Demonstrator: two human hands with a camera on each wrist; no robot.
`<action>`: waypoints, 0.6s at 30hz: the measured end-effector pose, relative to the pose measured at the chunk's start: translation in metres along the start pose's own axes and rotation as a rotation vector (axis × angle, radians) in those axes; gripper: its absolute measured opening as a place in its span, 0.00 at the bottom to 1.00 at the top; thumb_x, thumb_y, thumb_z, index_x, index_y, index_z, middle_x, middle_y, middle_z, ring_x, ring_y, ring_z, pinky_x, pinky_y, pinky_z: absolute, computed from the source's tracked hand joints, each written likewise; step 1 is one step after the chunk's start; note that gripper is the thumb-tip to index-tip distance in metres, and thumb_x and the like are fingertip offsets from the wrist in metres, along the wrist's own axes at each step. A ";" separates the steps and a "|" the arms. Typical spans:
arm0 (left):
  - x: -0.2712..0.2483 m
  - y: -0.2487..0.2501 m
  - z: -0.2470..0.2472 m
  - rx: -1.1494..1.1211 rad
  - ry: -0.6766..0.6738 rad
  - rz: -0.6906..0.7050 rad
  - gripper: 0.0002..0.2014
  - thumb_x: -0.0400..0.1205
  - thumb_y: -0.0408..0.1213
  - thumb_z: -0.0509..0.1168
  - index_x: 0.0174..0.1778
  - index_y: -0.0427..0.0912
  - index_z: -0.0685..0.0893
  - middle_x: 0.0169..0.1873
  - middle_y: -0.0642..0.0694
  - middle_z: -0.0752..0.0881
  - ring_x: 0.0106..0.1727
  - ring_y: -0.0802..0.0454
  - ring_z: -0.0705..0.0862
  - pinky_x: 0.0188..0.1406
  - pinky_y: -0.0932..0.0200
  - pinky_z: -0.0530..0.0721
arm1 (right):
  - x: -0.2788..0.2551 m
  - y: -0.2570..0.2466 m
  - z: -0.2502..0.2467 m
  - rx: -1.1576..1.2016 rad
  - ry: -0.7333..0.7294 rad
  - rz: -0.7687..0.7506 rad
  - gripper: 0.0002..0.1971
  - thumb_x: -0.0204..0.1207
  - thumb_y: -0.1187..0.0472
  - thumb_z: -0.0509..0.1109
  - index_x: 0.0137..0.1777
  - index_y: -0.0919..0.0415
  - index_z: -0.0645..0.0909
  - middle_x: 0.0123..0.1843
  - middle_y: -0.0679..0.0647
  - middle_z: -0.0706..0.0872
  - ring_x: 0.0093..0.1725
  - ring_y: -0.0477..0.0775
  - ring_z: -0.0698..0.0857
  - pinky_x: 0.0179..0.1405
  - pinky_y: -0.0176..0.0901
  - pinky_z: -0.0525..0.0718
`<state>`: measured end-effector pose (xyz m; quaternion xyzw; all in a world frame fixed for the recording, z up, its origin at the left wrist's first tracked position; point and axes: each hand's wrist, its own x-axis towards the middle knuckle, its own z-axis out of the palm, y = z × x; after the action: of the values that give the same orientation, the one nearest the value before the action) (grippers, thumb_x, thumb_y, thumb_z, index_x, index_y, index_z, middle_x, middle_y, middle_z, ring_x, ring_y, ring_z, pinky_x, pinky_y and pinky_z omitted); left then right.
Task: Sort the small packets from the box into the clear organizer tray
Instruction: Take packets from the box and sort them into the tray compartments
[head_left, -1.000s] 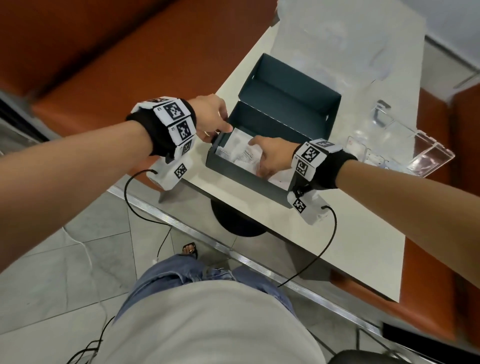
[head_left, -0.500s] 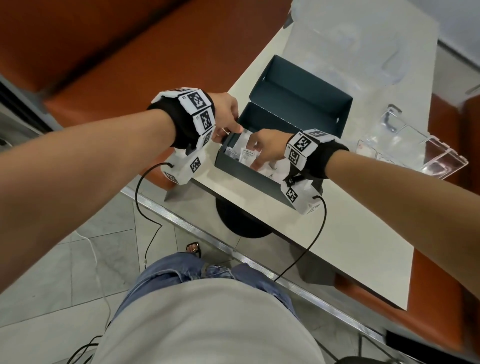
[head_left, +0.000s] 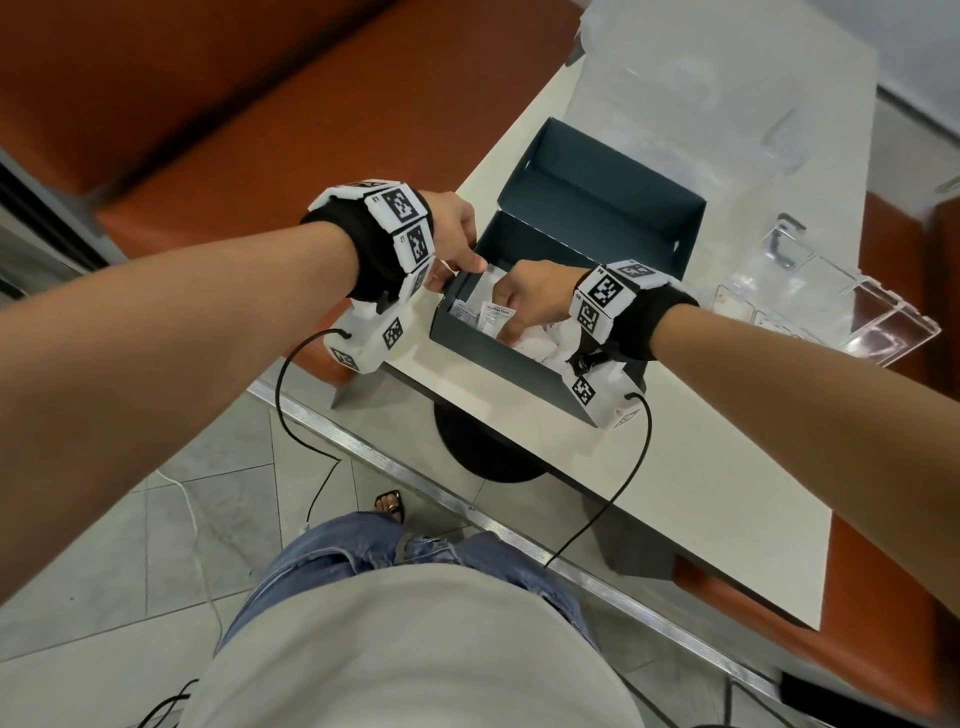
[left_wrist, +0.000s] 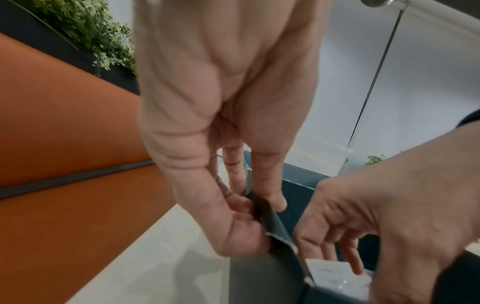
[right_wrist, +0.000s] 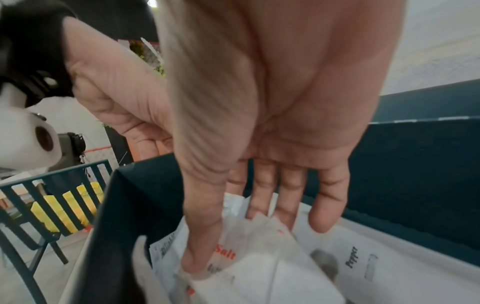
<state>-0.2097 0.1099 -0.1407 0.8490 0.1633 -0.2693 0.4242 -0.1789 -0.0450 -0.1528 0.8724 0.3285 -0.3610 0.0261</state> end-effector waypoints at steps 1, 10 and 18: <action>0.000 0.000 0.000 0.004 -0.002 -0.001 0.10 0.79 0.37 0.74 0.48 0.44 0.78 0.39 0.42 0.85 0.35 0.47 0.86 0.27 0.54 0.88 | -0.001 0.000 0.000 0.028 0.004 -0.013 0.13 0.68 0.56 0.80 0.50 0.56 0.83 0.48 0.56 0.85 0.44 0.55 0.83 0.39 0.43 0.81; -0.007 0.000 0.003 -0.042 0.024 -0.007 0.11 0.80 0.36 0.72 0.54 0.43 0.79 0.41 0.42 0.84 0.37 0.48 0.83 0.26 0.57 0.84 | -0.023 0.012 -0.009 0.187 0.192 -0.017 0.14 0.71 0.60 0.78 0.51 0.70 0.86 0.48 0.65 0.89 0.46 0.64 0.86 0.49 0.55 0.83; -0.012 0.010 0.004 0.190 0.239 0.127 0.23 0.81 0.48 0.69 0.67 0.39 0.76 0.55 0.41 0.81 0.48 0.44 0.86 0.45 0.52 0.89 | -0.076 0.057 -0.036 0.821 0.452 0.072 0.12 0.75 0.68 0.75 0.58 0.65 0.84 0.56 0.58 0.90 0.51 0.51 0.90 0.48 0.46 0.90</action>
<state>-0.2157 0.1004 -0.1289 0.9199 0.1325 -0.1535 0.3355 -0.1627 -0.1216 -0.0875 0.8783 0.1255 -0.2609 -0.3806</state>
